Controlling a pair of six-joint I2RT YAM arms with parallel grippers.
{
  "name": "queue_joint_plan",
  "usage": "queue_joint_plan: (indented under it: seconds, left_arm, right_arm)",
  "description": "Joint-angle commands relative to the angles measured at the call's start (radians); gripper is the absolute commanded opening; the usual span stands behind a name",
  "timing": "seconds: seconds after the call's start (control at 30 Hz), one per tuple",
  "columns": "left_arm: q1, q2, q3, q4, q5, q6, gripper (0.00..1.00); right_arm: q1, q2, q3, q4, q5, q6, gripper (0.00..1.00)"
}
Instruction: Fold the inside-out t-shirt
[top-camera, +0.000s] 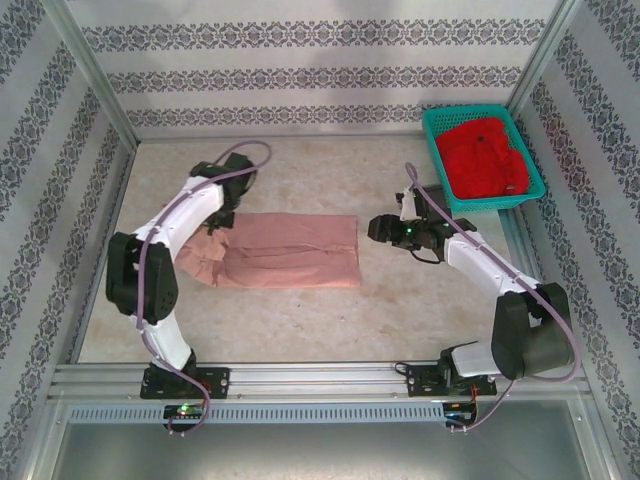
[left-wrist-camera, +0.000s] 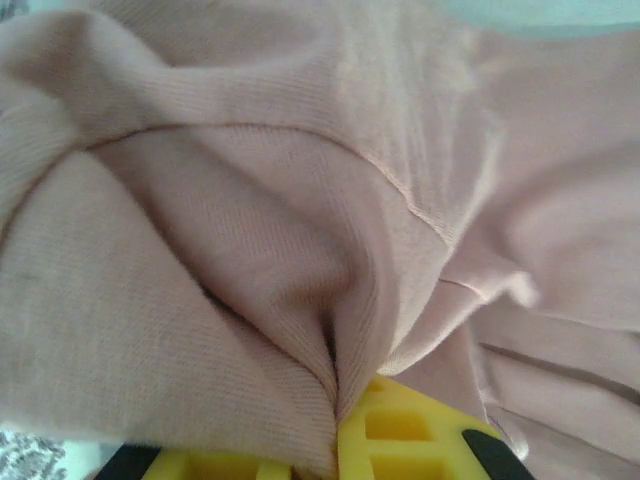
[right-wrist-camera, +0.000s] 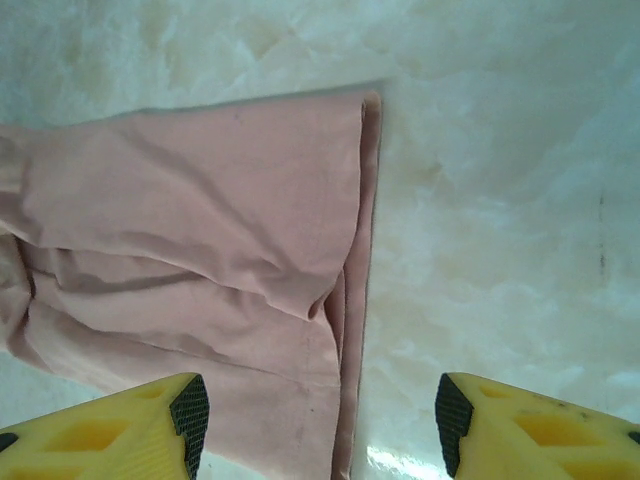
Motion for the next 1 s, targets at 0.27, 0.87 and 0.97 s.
queue_joint_plan:
  seconds: [0.27, 0.87, 0.97]
  left_arm:
    - [-0.328, 0.320, 0.431, -0.347, 0.018, -0.082, 0.00]
    - [-0.420, 0.470, 0.603, -0.367, 0.041, -0.042, 0.00]
    - [-0.420, 0.506, 0.641, -0.366, 0.066, -0.040, 0.00]
  right_arm:
    - [0.002, 0.006, -0.043, -0.011, 0.022, -0.006, 0.64]
    - [0.062, 0.077, -0.072, 0.040, -0.003, 0.035, 0.63]
    - [0.067, 0.086, -0.074, 0.040, 0.002, 0.037, 0.62]
